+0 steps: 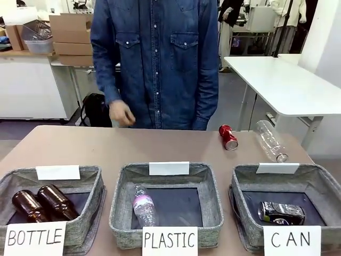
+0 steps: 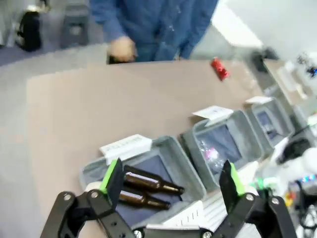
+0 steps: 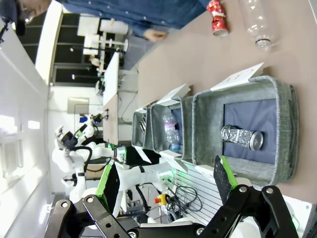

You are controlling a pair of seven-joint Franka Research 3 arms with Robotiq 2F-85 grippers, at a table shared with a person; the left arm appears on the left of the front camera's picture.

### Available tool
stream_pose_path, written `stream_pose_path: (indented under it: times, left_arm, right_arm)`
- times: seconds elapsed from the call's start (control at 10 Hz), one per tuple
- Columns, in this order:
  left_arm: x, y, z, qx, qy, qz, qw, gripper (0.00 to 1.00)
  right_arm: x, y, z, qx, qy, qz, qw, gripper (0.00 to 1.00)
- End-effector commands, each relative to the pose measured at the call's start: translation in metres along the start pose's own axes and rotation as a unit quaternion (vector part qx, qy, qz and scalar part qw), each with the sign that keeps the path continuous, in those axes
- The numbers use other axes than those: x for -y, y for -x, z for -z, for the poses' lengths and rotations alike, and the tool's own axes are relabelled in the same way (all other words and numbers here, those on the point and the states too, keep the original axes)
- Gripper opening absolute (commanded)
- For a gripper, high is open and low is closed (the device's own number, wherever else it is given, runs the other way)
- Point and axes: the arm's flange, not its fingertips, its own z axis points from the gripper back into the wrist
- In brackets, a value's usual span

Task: Sort the can waste into the basket.
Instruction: Pick up the can waste from the table and place it in the right Fabric basket.

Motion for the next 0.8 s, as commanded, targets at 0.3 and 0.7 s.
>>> stream_pose_path:
  times: [0.3,0.7]
  left_arm:
    - [0.027,-0.003,0.127,-0.085,0.066,0.074,0.991,1.00]
    - [0.036,-0.027,0.106,-0.079,0.058,0.061,0.993,1.00]
  right_arm:
    - [-0.003,0.000,0.002,0.004,-0.009,0.000,1.000,1.00]
    - [-0.003,0.000,0.002,0.004,-0.009,0.000,1.000,1.00]
